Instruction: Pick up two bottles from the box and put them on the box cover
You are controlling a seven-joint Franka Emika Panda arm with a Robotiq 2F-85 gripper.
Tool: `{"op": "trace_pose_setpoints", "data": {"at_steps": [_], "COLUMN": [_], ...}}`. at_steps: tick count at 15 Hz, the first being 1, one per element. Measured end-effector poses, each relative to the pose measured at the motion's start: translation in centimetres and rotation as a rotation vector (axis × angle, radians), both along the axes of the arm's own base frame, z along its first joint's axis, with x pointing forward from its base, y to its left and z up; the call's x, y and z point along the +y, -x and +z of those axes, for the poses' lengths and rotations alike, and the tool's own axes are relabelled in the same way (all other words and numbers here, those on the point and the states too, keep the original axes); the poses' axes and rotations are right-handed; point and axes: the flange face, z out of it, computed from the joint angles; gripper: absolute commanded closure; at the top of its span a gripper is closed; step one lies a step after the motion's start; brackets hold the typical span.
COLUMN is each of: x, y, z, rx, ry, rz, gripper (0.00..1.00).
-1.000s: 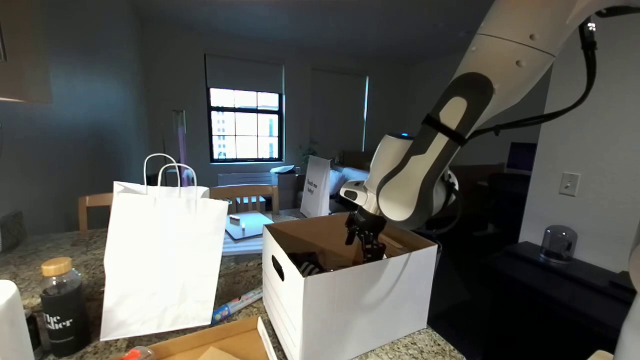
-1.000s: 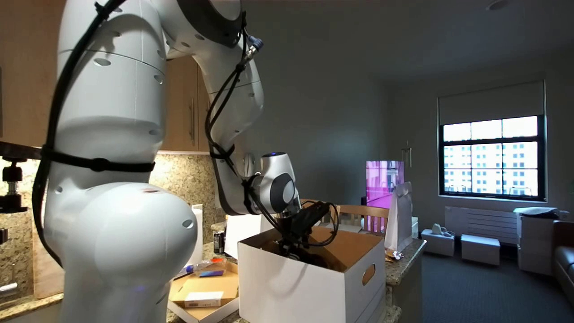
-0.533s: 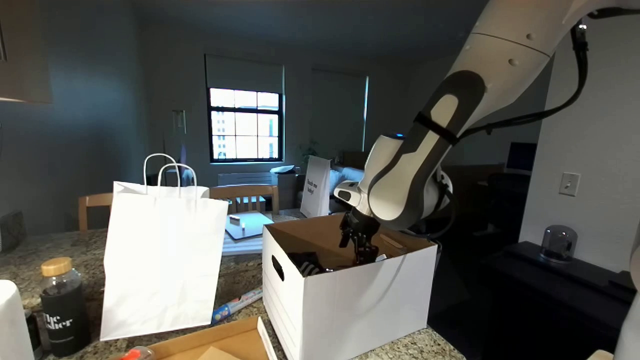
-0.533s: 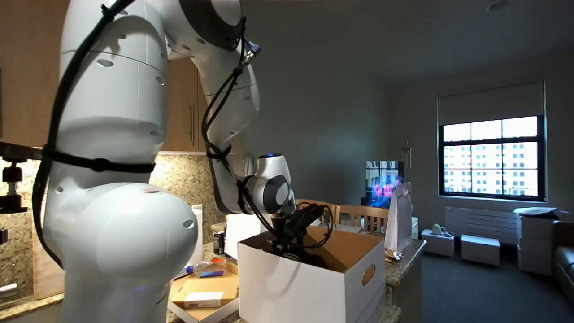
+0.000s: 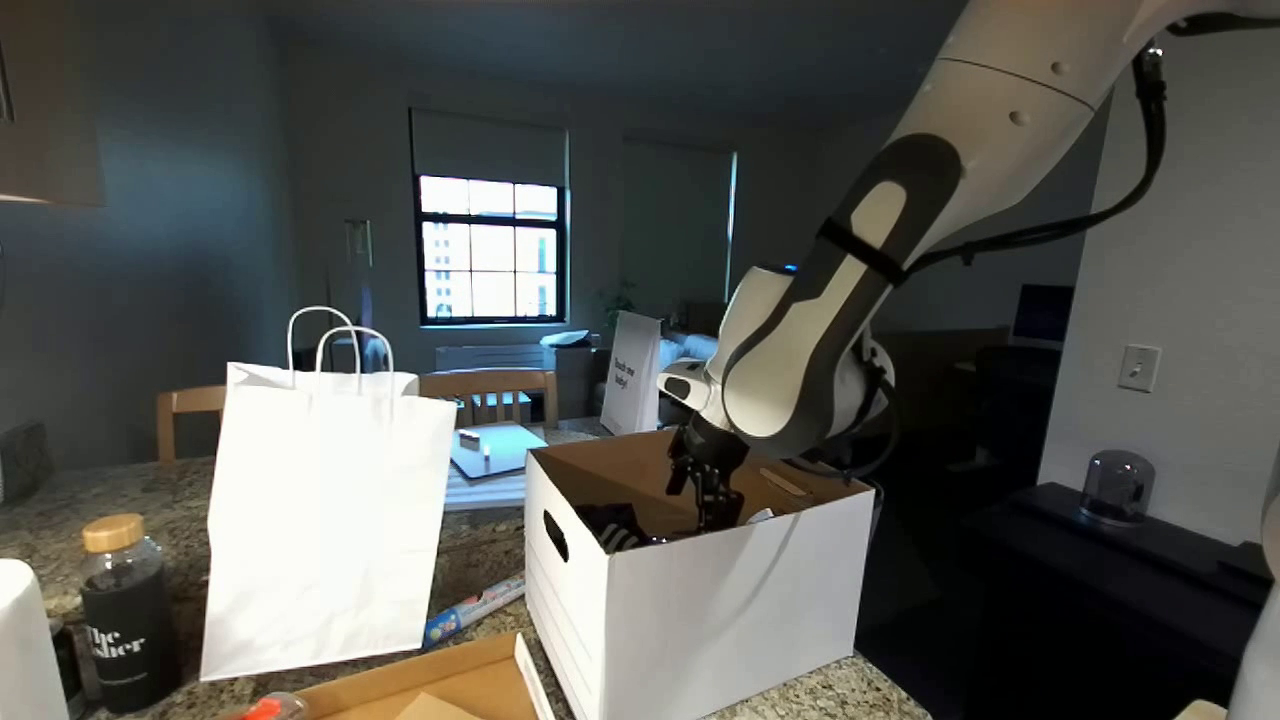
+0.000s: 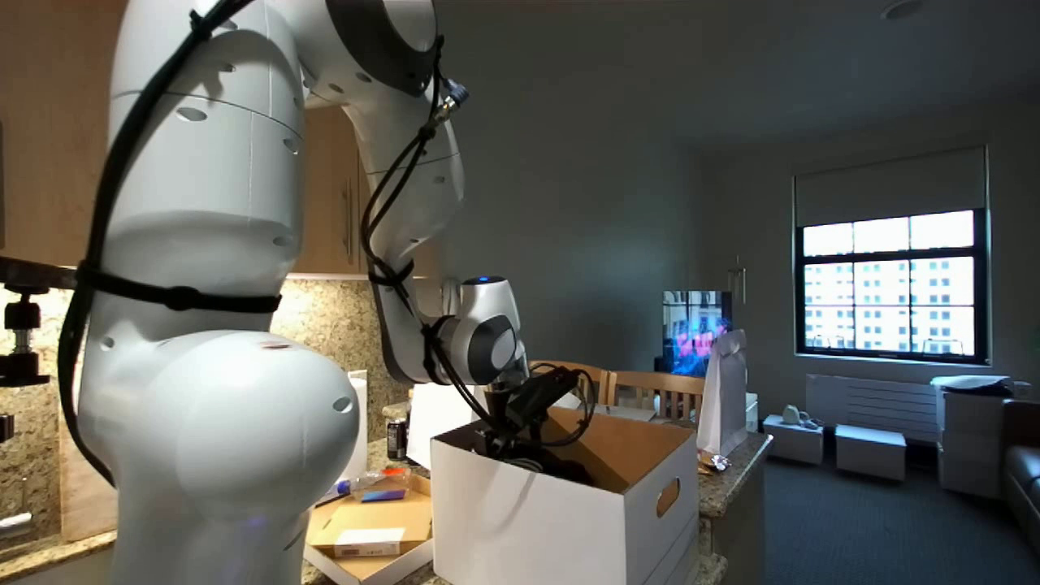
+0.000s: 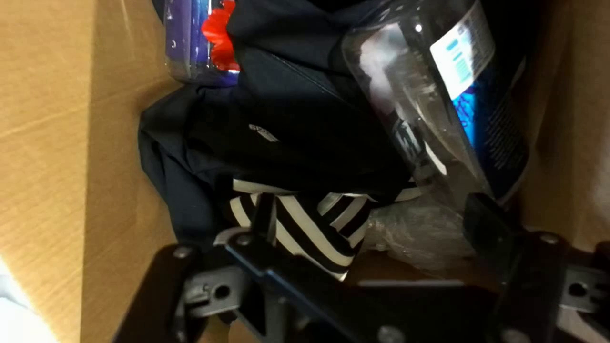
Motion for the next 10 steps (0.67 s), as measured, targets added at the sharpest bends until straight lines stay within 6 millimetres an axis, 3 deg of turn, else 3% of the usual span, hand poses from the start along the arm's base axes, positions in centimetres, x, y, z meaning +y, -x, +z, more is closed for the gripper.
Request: {"op": "trace_pose_setpoints", "data": {"at_steps": [10], "x": [-0.22], "y": [0.35], "z": [-0.33], "rx": [-0.002], "ry": [0.01], "rz": [0.014], "gripper": [0.0]}}
